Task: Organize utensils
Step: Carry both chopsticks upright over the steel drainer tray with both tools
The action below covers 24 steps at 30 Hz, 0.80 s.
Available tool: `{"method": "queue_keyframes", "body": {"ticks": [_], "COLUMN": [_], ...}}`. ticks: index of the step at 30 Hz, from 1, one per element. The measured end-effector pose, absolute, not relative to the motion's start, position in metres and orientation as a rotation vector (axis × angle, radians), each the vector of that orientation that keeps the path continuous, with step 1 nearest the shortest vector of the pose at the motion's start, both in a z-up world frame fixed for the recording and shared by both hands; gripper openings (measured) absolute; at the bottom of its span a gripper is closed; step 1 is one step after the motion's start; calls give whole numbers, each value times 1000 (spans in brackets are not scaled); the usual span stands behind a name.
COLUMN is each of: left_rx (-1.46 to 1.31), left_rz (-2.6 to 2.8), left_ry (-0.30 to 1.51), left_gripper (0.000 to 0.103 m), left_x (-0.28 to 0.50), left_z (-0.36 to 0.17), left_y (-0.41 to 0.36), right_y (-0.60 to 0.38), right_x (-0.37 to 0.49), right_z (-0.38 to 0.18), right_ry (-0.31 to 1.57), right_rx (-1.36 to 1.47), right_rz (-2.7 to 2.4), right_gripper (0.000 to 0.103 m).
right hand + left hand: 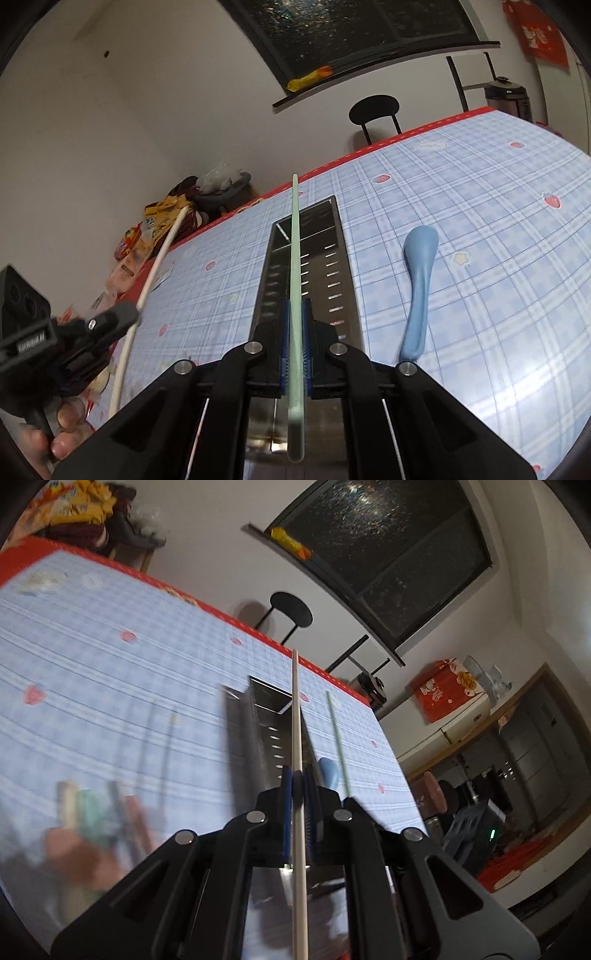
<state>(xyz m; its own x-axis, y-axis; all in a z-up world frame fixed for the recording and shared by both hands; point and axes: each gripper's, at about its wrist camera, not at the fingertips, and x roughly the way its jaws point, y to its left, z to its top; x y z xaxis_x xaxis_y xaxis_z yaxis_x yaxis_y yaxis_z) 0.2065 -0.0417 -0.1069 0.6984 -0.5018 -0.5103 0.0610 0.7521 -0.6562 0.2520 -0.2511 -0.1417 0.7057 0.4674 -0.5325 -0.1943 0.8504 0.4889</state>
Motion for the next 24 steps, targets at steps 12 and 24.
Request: {"method": "queue_keyframes", "body": {"ticks": [12,24], "left_rx": [-731,-692], "left_rz": [-288,-258], "left_ry": [849,863], "left_gripper": [10,10], "left_x": [261,275], "left_z": [-150,-162], "left_y": [-81,-89], "right_y": [-263,-262], "right_x": [259,266], "right_z": [-157,-166], "right_ry": [737,781], "right_rx": [420,417], "right_rz": [357,351], "right_gripper": [7,7]}}
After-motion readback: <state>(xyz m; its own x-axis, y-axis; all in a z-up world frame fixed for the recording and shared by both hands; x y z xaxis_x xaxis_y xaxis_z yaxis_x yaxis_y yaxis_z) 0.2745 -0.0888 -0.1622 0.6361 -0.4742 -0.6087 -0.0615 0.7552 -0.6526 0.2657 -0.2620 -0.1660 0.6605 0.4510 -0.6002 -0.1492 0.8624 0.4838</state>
